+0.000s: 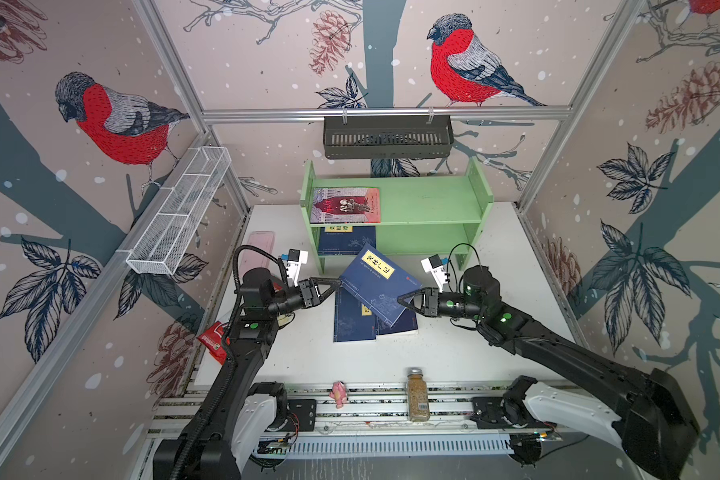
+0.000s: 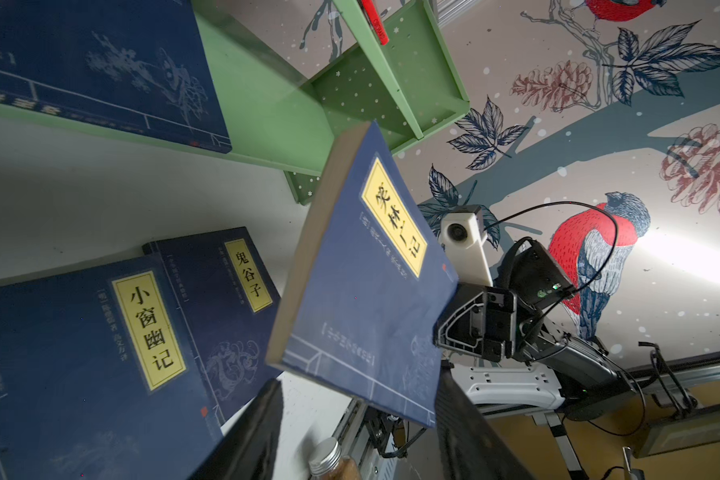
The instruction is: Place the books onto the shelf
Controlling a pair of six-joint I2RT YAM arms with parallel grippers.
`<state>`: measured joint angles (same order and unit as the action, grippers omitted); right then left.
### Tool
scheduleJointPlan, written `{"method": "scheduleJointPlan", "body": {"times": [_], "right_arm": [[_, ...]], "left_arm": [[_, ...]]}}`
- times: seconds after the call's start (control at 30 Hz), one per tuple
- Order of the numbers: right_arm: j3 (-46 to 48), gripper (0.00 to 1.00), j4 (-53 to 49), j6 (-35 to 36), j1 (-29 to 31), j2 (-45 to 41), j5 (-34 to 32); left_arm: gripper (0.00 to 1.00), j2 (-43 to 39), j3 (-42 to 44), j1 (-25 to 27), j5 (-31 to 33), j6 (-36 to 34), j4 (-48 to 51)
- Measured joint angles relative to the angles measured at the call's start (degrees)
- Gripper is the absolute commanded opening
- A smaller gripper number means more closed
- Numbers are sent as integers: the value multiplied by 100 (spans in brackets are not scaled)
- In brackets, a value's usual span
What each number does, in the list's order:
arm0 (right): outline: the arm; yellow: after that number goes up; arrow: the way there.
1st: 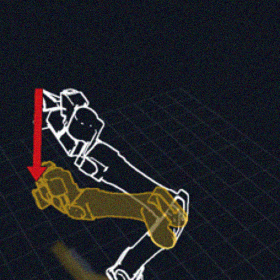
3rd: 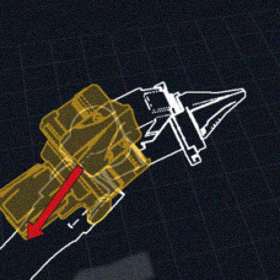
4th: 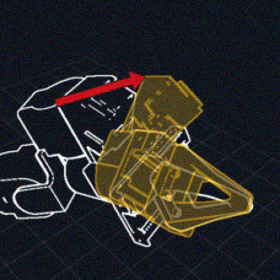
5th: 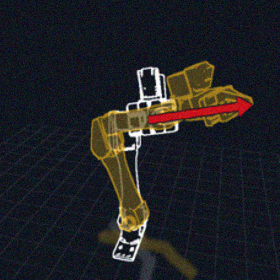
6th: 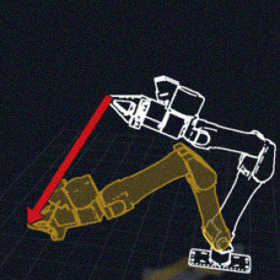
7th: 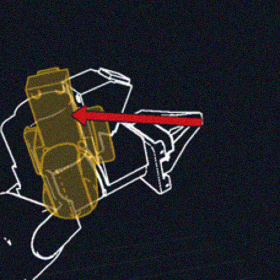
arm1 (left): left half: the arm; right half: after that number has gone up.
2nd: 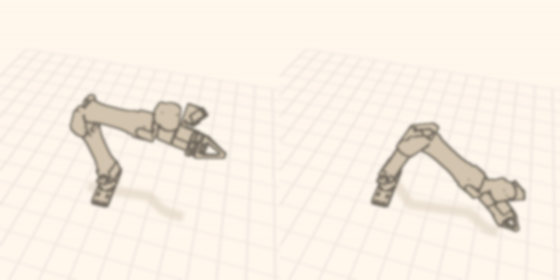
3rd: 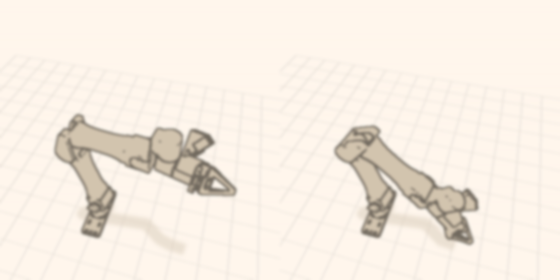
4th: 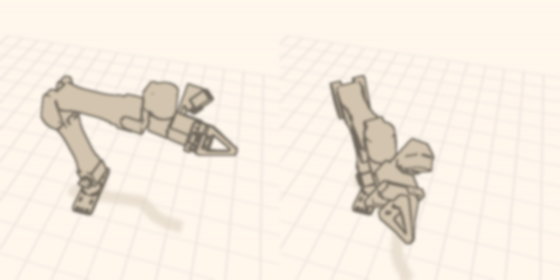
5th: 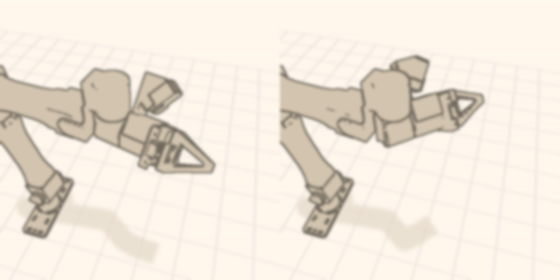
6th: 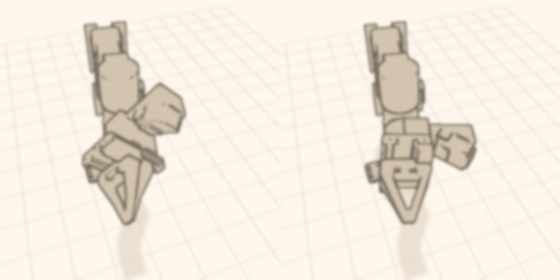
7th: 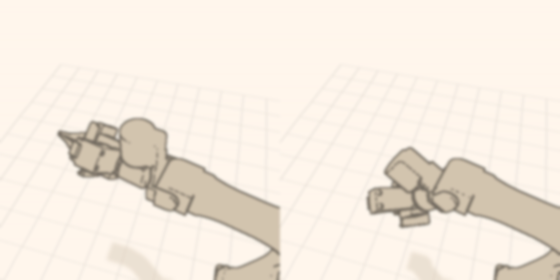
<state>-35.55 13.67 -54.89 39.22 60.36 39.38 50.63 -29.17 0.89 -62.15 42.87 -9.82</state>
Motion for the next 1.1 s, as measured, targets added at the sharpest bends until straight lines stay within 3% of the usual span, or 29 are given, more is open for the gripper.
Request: {"method": "scheduleJointPlan", "body": {"times": [0.3,0.53,0.7,0.93,1.1], "right_arm": [[-120,5,-164,221,-138,-70,431],[-127,4,-149,243,-138,105,787],[-153,4,-127,326,-138,210,1108],[-284,5,-192,632,-138,597,1399],[-398,6,-249,859,-144,833,1543]], "left_arm": [[67,-50,109,-28,-205,-109,-127],[63,557,190,-28,-761,85,-590],[56,695,229,-28,-999,328,-1119],[36,704,415,-31,-1241,1038,-1856],[9,647,431,-31,-1314,1305,-2004]]}}
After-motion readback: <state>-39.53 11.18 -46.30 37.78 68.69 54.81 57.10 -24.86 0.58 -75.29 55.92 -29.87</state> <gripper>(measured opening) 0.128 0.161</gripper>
